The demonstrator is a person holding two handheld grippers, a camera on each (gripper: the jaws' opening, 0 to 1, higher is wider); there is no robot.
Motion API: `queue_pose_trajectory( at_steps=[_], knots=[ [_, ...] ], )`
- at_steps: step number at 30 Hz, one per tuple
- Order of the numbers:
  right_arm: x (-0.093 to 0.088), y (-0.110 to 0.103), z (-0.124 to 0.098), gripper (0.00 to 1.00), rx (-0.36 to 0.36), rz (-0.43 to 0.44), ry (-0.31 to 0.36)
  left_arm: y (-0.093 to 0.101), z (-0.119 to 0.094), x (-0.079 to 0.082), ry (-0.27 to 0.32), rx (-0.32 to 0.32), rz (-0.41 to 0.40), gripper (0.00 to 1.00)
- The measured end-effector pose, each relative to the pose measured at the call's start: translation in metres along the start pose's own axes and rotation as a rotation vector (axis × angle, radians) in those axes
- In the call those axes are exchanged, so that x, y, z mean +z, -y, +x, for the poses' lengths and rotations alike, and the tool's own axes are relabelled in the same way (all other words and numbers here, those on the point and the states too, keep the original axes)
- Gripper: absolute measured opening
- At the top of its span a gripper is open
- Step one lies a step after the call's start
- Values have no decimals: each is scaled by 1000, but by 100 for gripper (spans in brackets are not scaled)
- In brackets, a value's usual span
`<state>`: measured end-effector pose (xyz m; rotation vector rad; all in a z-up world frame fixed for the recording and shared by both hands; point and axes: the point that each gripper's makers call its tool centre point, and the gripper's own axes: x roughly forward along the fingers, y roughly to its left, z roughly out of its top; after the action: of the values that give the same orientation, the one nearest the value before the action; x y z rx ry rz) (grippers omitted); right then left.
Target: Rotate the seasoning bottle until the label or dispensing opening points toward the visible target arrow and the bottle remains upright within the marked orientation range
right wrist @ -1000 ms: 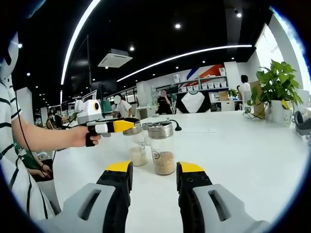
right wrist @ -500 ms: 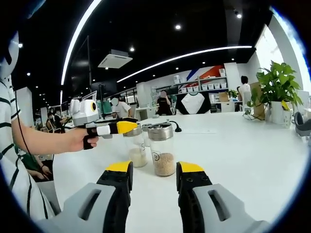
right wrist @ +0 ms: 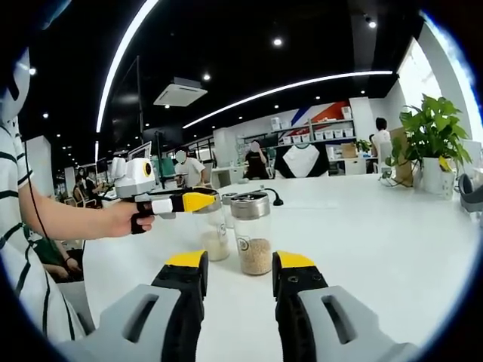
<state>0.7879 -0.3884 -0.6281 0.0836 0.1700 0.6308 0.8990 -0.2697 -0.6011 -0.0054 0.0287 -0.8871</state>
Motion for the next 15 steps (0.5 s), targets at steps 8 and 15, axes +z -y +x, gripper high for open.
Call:
queue_pose_trajectory(
  at_steps=[8,15],
  knots=[
    [-3,-2,0,30,6,7,-7,5,0,0,-15,-113,0,42],
    [-4,-2,0,30,6,8,-10,7,-1,-1,-13,-217,-1,42]
  ],
)
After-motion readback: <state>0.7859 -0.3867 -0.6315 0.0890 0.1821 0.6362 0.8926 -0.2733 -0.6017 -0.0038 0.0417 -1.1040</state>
